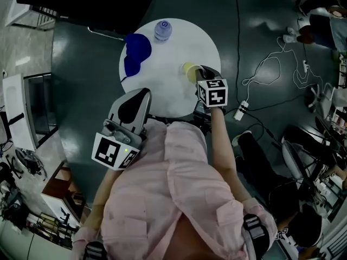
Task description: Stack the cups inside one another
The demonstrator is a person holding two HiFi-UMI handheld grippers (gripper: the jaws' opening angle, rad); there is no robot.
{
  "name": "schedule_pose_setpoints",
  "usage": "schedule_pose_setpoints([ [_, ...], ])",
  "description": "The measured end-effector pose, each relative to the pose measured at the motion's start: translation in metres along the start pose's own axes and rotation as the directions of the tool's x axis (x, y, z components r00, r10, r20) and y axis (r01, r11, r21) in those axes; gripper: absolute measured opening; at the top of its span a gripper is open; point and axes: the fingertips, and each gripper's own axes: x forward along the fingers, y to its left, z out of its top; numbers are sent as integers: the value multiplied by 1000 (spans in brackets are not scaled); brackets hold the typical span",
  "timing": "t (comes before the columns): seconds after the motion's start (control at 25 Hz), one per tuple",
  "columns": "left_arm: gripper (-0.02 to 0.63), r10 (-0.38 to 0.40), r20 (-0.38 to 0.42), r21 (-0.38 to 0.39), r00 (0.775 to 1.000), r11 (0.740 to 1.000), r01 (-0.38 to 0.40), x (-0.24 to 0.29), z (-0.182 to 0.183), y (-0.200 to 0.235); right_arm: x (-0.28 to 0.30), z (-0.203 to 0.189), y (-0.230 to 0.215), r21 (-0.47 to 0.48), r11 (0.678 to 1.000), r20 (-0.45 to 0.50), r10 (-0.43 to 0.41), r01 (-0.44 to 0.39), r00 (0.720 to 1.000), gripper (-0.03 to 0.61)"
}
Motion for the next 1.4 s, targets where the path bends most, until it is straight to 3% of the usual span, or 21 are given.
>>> schedule_pose_setpoints([
  [0.6,18,-2,-21,-11,1000,1000,2,9,-3,6,38,-26,5,-125,992,-157,10,-30,988,40],
  [0.88,18,-3,-25,-15,1000,1000,3,11,-3,7,43,-19,12,-187,981,-168,20,-52,986,41],
  [1.08,18,0,-18,-21,1000,1000,0,11,-3,9,41,-15,14,-294,954,-173,9,-60,985,43],
  [1.12,18,1,-17,-22,1000,1000,-1,11,-3,9,41,-15,16,-306,950,-174,11,-65,985,50],
  [1.2,18,0,-17,-22,1000,1000,0,10,-4,9,42,-16,18,-319,945,-174,17,-73,985,137],
  [1.4,18,-3,-15,-19,1000,1000,3,10,-3,8,45,-18,19,-320,944,-182,27,-85,983,166],
])
